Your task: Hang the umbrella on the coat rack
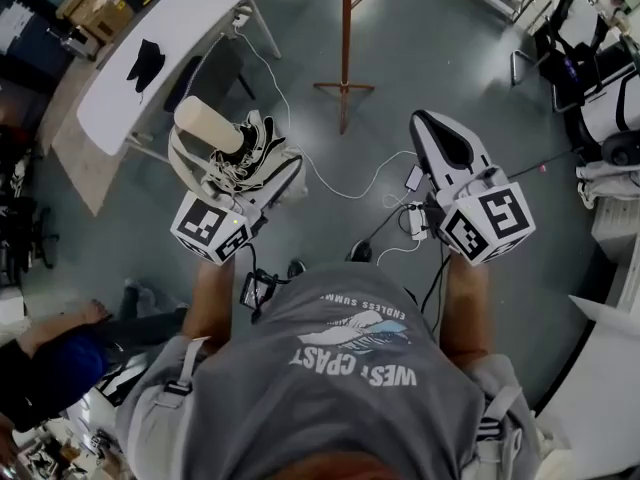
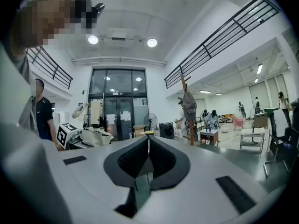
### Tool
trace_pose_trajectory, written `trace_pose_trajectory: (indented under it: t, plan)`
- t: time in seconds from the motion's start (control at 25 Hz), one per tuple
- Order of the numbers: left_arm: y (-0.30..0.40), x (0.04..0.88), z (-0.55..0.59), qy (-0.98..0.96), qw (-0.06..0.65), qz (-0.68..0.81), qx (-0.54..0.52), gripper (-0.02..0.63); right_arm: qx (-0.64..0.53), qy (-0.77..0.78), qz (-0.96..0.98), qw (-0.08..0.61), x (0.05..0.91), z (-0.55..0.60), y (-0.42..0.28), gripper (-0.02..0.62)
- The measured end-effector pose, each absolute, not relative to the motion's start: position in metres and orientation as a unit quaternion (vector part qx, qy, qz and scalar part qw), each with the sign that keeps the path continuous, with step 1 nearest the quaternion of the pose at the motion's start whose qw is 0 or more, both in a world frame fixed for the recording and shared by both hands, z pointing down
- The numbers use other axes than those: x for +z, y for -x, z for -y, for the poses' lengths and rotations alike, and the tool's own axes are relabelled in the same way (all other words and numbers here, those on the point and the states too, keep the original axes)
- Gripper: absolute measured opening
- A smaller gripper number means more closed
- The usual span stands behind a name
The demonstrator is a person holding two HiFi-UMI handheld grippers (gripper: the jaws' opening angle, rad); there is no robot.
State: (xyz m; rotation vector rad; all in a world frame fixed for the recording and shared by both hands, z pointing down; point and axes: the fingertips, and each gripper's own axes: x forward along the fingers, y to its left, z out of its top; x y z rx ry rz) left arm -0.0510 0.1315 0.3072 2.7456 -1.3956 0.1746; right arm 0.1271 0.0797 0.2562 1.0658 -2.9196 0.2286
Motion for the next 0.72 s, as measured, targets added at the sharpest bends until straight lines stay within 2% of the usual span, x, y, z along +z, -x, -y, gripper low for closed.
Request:
trace_pose_trajectory:
  t: [0.72]
  plan:
    - [0.011, 0.299, -0.062, -0.863, 0.022, 0.499, 0.072, 0.318, 0.088, -0.291, 0.953, -0.011, 0.264, 0.002, -0.163, 0.029]
